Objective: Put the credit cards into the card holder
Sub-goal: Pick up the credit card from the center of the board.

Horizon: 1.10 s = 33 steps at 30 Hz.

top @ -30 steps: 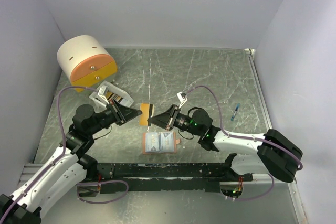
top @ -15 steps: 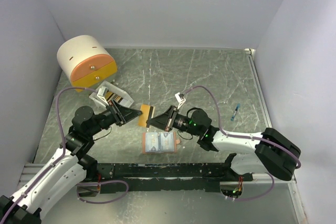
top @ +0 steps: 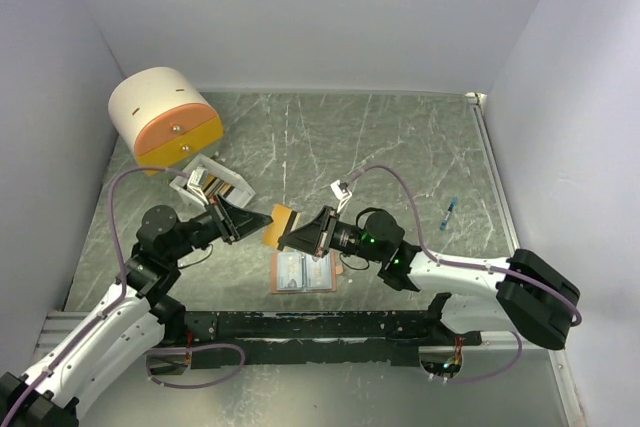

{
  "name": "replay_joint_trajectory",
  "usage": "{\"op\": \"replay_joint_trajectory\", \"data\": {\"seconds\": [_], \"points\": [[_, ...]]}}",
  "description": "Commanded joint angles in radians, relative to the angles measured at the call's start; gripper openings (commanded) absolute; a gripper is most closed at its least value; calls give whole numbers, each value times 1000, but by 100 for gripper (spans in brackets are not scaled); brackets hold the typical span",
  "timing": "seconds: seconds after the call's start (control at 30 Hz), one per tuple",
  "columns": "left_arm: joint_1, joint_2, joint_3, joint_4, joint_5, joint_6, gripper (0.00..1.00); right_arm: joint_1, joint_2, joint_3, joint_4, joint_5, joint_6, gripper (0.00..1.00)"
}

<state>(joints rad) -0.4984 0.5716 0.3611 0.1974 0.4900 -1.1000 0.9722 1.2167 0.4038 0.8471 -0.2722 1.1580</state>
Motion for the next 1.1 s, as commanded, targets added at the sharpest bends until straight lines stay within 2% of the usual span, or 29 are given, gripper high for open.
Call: {"op": "replay_joint_trajectory", "data": {"seconds": [0.0, 0.03, 0.1, 0.3, 0.37, 0.43, 0.5, 0.57, 0.7, 0.77, 0.9, 1.0, 1.07], "points": [[-14, -37, 5, 5, 117, -19, 27, 4, -44, 5, -81, 42, -53, 0], [-14, -40, 14, -17, 125, -7, 36, 4, -52, 14, -99, 39, -64, 0], [-14, -43, 31, -57, 147, 25, 42, 3, -56, 31, -121, 18, -86, 0], [-14, -5, 70, -86, 202, 85, 41, 3, -39, 57, -139, -48, -124, 0], [-14, 15, 70, -86, 212, 99, 36, 3, -30, 63, -137, -56, -124, 0], [-13, 21, 50, -46, 227, 84, 26, 3, -17, 66, -133, -71, -124, 0], [-13, 19, 19, 13, 234, 52, 20, 3, 4, 69, -114, -100, -124, 0], [-14, 19, -24, 106, 251, 4, 8, 3, 21, 66, -97, -120, -114, 0], [-14, 20, -101, 305, 290, -114, 7, 4, 30, 56, -95, -119, -98, 0], [-14, 11, -102, 288, 283, -101, 7, 4, 19, 56, -124, -99, -103, 1], [-14, -21, -45, 18, 185, 11, 7, 3, -36, 58, -250, 5, -97, 27], [-14, -50, -24, -84, 107, 38, 7, 5, -83, 40, -316, 76, -72, 38], [-14, -74, 18, -212, 33, 72, 7, 5, -108, 30, -368, 124, -48, 45]]}}
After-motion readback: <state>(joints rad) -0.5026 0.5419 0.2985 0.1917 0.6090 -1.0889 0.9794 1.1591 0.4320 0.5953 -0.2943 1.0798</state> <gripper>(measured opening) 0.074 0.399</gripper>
